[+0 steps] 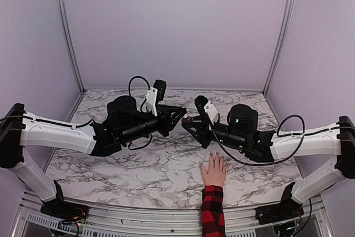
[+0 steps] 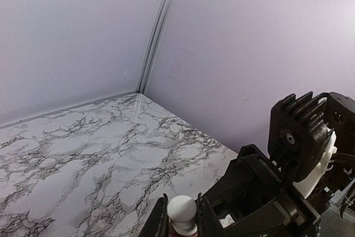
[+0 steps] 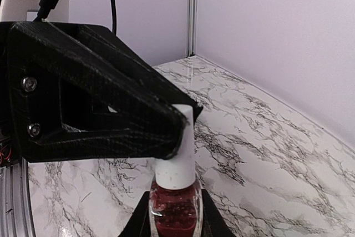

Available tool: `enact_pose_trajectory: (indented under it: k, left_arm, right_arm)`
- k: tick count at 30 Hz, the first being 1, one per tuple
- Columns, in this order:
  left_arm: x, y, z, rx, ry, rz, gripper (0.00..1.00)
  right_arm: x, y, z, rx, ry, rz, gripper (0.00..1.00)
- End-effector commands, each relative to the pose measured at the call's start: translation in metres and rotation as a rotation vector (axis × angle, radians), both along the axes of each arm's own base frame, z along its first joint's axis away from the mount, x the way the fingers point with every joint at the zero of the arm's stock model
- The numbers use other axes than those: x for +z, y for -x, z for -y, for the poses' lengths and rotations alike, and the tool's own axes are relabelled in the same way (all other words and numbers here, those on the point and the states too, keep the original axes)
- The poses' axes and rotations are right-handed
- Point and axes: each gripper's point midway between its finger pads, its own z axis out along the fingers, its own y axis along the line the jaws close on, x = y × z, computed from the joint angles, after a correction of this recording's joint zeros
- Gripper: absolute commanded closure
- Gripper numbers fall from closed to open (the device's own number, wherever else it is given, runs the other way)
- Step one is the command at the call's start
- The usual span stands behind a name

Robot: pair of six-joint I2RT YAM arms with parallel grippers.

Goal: Paint the nails
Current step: Unscrew the cap of the nail polish bottle.

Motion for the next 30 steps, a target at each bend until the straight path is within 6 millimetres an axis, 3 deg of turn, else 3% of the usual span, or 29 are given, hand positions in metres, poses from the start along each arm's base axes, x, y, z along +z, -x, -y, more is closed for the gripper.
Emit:
enact_pose_trajectory:
  k: [1,4,10,17,22,26,30]
  left_arm:
    - [0.000,-0.006,-0.006,0.039,-0.035,0.023,0.78]
    - [0.008,0.000,-0.009,-0.005,-0.027,0.044,0.63]
    - [0.024,0.026,-0.015,-0.159,-0.027,0.128,0.50]
    - [0.038,0.081,-0.018,-0.435,-0.027,0.274,0.48]
    - [0.047,0.123,-0.029,-0.621,-0.015,0.411,0.48]
    - [0.049,0.145,-0.035,-0.730,-0.007,0.493,0.48]
    - [0.050,0.155,-0.037,-0.787,0.005,0.510,0.48]
  right_arm:
    - [0.048,-0.016,0.005,-0.082,-0.116,0.052,1.00]
    - [0.049,-0.007,0.001,-0.024,-0.116,0.057,1.00]
    - [0.051,0.016,-0.007,0.117,-0.107,0.077,1.00]
    - [0.053,0.053,-0.016,0.331,-0.081,0.106,1.00]
    - [0.054,0.095,-0.024,0.591,-0.079,0.110,1.00]
    - [0.054,0.122,-0.025,0.764,-0.101,0.083,1.00]
    - [0.056,0.138,-0.024,0.869,-0.115,0.055,1.00]
